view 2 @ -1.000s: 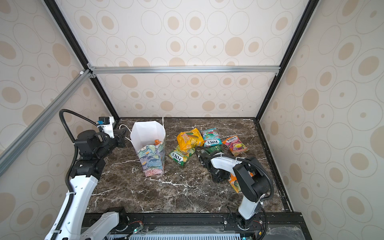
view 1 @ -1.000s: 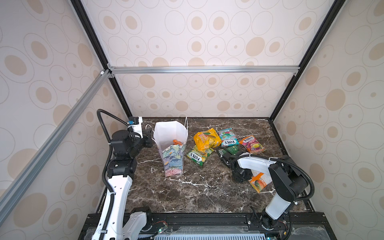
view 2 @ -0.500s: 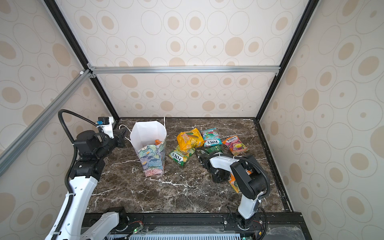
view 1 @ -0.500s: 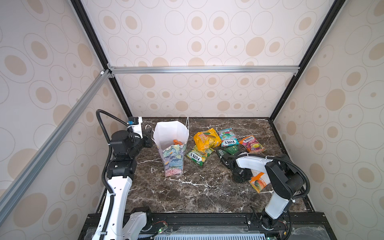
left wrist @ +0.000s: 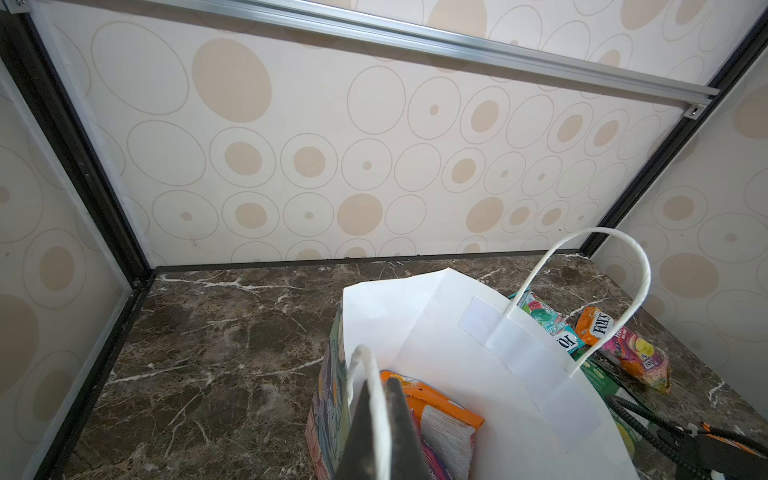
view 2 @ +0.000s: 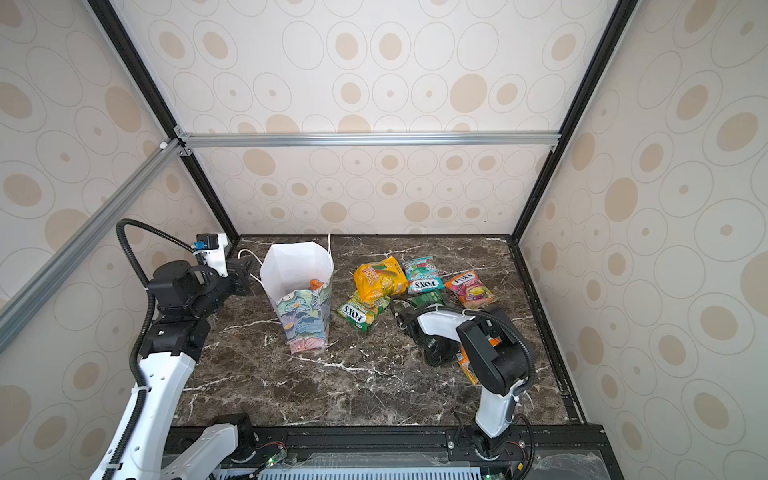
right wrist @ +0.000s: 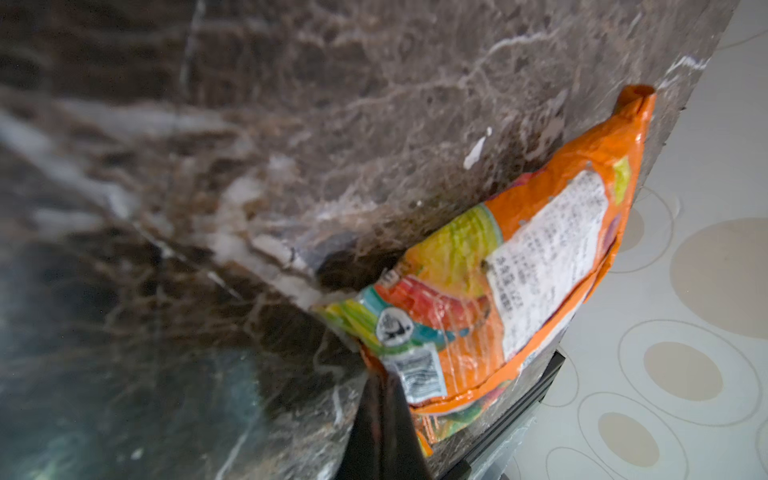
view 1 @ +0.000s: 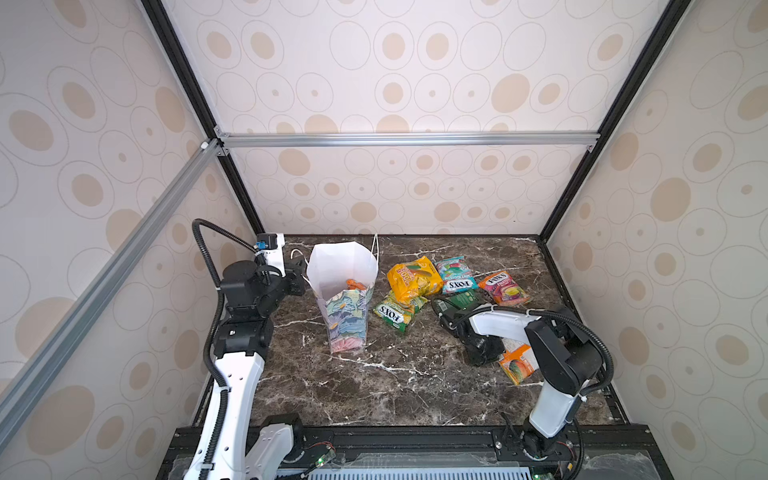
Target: Place the snacks into the paper bag
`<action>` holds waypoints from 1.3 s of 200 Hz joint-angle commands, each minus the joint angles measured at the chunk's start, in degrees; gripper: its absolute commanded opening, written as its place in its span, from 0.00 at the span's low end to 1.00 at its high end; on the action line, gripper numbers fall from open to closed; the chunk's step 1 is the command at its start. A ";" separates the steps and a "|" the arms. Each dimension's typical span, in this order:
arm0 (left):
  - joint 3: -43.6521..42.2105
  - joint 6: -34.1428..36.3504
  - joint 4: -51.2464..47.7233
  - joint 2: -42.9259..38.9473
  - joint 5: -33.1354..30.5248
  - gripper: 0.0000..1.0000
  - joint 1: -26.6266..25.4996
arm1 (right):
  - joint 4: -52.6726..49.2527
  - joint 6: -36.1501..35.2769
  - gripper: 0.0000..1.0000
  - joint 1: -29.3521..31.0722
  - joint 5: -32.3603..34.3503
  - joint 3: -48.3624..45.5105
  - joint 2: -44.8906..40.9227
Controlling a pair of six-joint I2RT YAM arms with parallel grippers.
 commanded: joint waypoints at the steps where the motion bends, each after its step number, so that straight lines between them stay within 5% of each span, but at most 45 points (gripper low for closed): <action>1: 1.43 0.19 1.10 -0.48 0.76 0.00 0.50 | -0.82 -0.39 0.00 -0.49 0.14 1.65 -2.79; 56: 1.43 0.27 0.98 -0.48 0.79 0.00 0.50 | 1.76 -2.96 0.00 -0.33 -6.74 3.34 -8.89; 90: 1.49 0.38 0.95 -0.28 0.79 0.00 0.54 | 0.51 -3.12 0.00 -2.21 -5.04 4.97 -11.53; 104: 1.51 0.43 0.95 -0.30 0.79 0.00 0.50 | 2.28 -3.98 0.29 -6.01 -7.03 4.23 -13.56; 145: 1.53 0.45 0.84 -0.14 0.79 0.00 0.50 | 10.67 -7.80 0.53 -21.08 -13.83 1.99 -19.96; 181: 1.58 0.66 0.75 -0.24 0.44 0.00 0.54 | 16.38 -9.89 0.59 -31.38 -19.47 1.43 -18.12; 260: 1.62 0.62 0.73 -0.08 0.51 0.00 0.48 | 20.41 -12.96 0.62 -39.46 -24.82 1.42 -10.55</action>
